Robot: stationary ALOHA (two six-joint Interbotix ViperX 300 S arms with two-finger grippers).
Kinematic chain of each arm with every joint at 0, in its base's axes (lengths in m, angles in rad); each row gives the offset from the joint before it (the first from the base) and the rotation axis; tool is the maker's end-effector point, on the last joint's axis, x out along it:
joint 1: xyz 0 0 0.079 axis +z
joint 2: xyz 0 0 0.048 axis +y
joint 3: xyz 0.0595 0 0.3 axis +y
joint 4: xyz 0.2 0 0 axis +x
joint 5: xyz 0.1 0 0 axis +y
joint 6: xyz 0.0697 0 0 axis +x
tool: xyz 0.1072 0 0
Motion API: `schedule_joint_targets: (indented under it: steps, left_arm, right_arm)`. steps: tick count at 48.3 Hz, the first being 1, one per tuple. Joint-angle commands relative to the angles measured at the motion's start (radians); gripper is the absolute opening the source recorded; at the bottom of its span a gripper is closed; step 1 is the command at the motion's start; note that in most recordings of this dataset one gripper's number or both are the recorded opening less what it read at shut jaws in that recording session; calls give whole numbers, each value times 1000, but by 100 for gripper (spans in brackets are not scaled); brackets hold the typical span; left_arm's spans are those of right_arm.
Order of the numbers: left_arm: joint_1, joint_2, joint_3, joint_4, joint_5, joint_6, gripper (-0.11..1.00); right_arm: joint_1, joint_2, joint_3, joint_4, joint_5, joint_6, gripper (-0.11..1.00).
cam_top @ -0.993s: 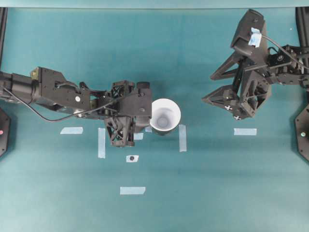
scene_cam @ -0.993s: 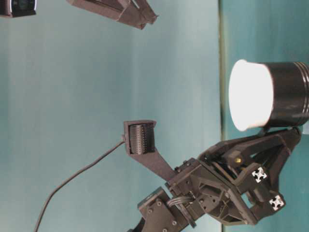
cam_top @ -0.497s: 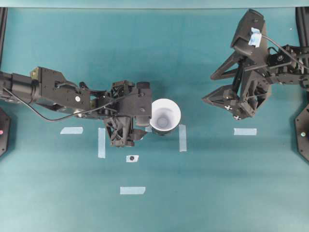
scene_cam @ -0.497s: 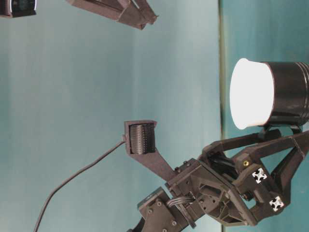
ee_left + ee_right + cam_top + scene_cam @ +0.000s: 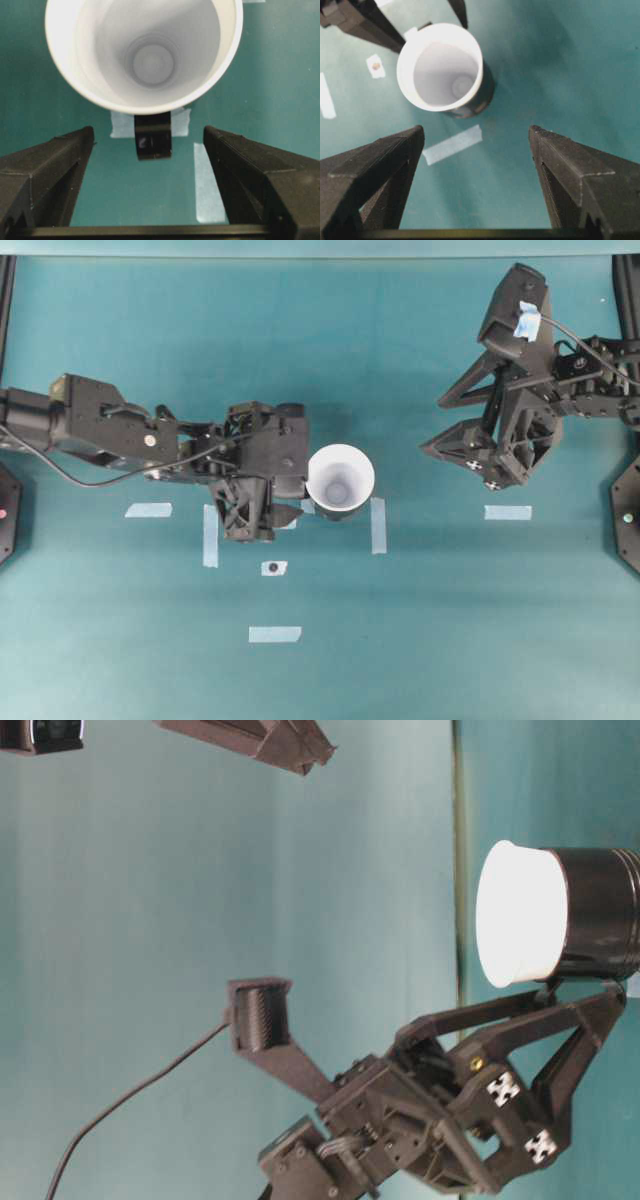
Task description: Holding the cup holder with the left arm, the right arm places the cup into the cup holder.
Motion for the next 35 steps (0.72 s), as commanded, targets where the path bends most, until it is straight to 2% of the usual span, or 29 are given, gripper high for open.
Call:
schedule_joint_targets:
  steps: [1,16,35]
  left_arm:
    - [-3,-43,-2,5,6,-2,95]
    - [-2,-92,28,5,55,-3,95]
    - [-3,-184,64,5,57,-6,95]
  right_arm:
    - [2,-6,-9,2,-14,8,88]
    - [2,-8,-5,2,-14,8,88]
    - [5,-8,3,2,-35,9,88]
